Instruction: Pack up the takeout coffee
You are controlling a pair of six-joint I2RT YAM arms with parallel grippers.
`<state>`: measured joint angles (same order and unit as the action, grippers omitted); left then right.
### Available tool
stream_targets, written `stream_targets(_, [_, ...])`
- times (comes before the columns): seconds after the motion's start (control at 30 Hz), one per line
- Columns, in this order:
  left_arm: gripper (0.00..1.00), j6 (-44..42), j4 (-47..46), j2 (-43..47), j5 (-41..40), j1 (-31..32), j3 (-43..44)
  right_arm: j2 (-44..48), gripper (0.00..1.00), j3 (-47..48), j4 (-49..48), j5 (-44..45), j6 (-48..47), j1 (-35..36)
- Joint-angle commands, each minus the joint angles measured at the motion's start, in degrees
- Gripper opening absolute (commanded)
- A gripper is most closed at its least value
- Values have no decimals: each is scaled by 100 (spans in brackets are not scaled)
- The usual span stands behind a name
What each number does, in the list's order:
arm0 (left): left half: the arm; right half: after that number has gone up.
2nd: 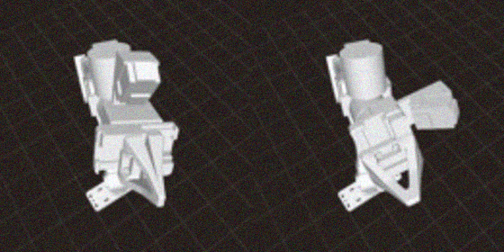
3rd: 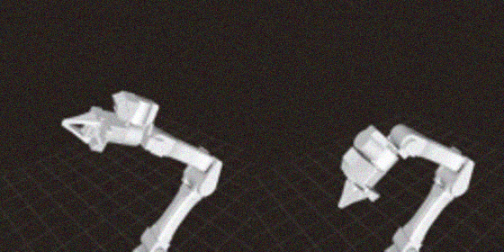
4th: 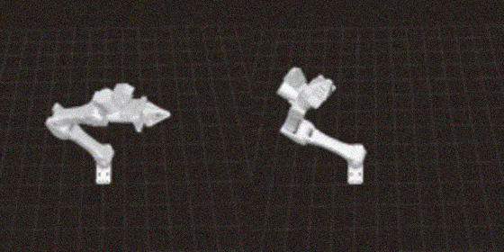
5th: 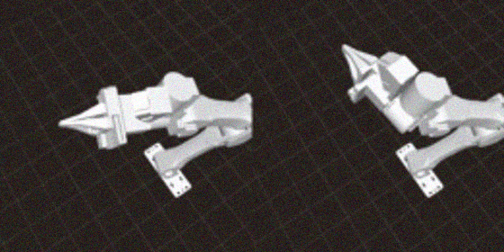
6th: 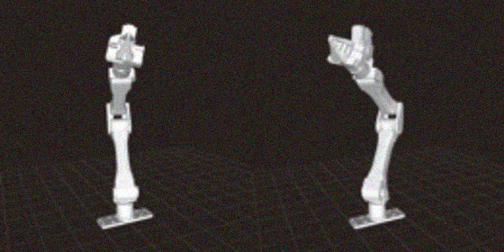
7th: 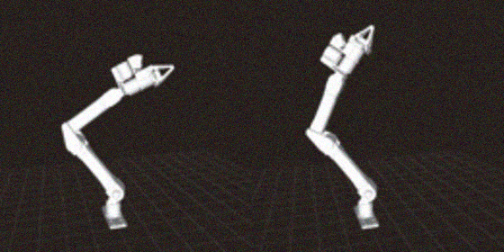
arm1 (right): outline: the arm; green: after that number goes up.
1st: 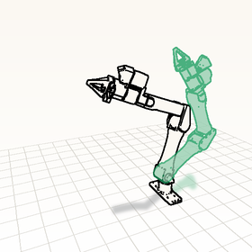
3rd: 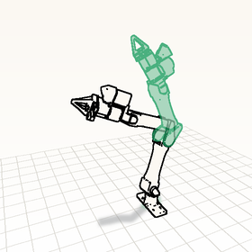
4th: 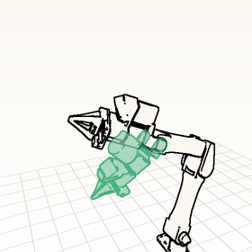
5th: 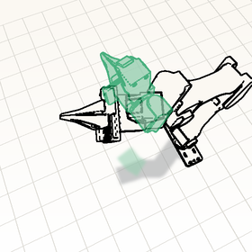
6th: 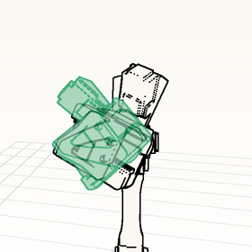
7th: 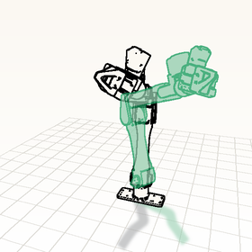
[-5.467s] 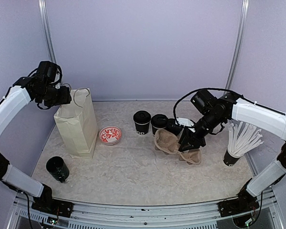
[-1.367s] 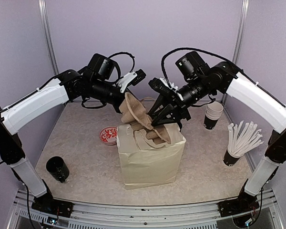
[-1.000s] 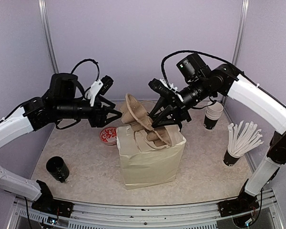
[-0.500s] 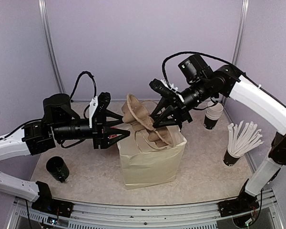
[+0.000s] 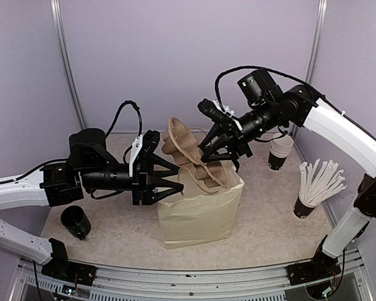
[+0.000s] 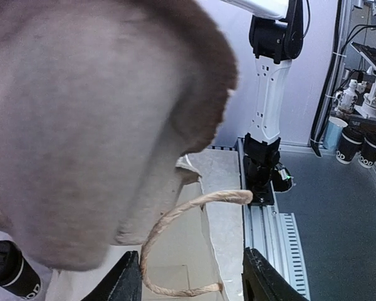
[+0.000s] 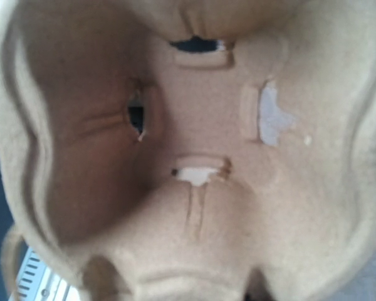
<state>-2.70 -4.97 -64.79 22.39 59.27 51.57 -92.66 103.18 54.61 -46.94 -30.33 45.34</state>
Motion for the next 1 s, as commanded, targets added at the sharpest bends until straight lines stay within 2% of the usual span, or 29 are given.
stream_targets(0.0, [51,163,80,-130,251,242,179,161,28,-117,-179,131,190,-71])
stream_targets(0.17, [44,243,317,-251,418,520,347,183,29,-254,-183,177,184,-78])
stream_targets(0.3, [43,352,478,-182,109,673,459,190,29,-337,119,106,-146,-84])
stream_targets(0.5, [55,288,1165,110,-542,988,957,157,28,-356,667,-42,-627,-74])
stream_targets(0.8, [57,-101,1892,498,-1276,1131,1785,214,29,-98,940,-199,-950,-74])
stream_targets(0.87, [58,-101,1871,611,-1696,1131,1812,255,29,-13,1019,-227,-998,-70])
stream_targets(0.97, [72,39,1862,702,-3055,1045,1806,334,29,-60,1046,-197,-1030,-70])
